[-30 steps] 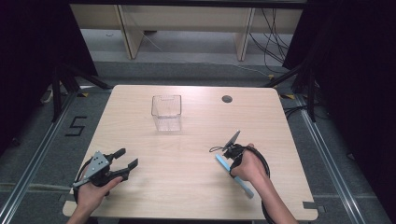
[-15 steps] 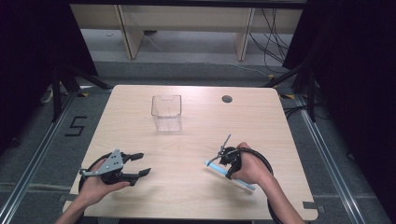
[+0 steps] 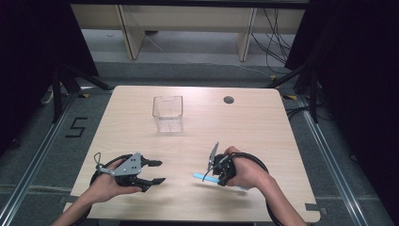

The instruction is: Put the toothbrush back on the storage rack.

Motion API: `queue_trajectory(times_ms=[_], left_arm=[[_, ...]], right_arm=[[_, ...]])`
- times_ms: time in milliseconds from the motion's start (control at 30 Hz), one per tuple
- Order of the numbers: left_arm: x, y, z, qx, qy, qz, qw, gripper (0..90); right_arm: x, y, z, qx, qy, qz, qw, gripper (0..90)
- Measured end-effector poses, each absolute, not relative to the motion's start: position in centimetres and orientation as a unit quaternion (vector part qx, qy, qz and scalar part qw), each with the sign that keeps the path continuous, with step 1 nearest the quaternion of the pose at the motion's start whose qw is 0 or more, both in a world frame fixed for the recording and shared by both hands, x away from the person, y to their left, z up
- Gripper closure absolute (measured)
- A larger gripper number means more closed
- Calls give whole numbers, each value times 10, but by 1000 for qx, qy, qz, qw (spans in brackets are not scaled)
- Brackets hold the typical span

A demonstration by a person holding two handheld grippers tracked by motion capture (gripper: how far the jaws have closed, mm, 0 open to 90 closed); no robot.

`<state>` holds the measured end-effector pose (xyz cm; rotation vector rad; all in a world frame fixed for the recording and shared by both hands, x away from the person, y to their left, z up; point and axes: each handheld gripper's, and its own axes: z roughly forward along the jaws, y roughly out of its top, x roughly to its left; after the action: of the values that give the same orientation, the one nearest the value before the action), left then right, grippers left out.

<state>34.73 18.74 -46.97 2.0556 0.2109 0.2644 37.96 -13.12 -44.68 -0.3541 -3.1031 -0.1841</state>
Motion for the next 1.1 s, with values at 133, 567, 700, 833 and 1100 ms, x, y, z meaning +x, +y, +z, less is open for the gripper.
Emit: queue_trajectory(times_ms=[133,567,700,833,1100], left_arm=[[349,173,-463,878,58,92,467,442],[351,123,-453,913,36,55,403,538],[354,113,-456,918,30,53,392,544],[358,107,-459,922,26,53,383,554],[360,102,-464,933,10,53,356,570]], right_arm=[[379,-123,-444,-79,-995,-56,9,792],[377,-93,-436,-23,-999,-42,13,792],[378,-85,-436,-8,-999,-46,13,792],[378,-79,-434,0,-999,-49,13,792],[380,-68,-434,23,-996,-88,-1,792]])
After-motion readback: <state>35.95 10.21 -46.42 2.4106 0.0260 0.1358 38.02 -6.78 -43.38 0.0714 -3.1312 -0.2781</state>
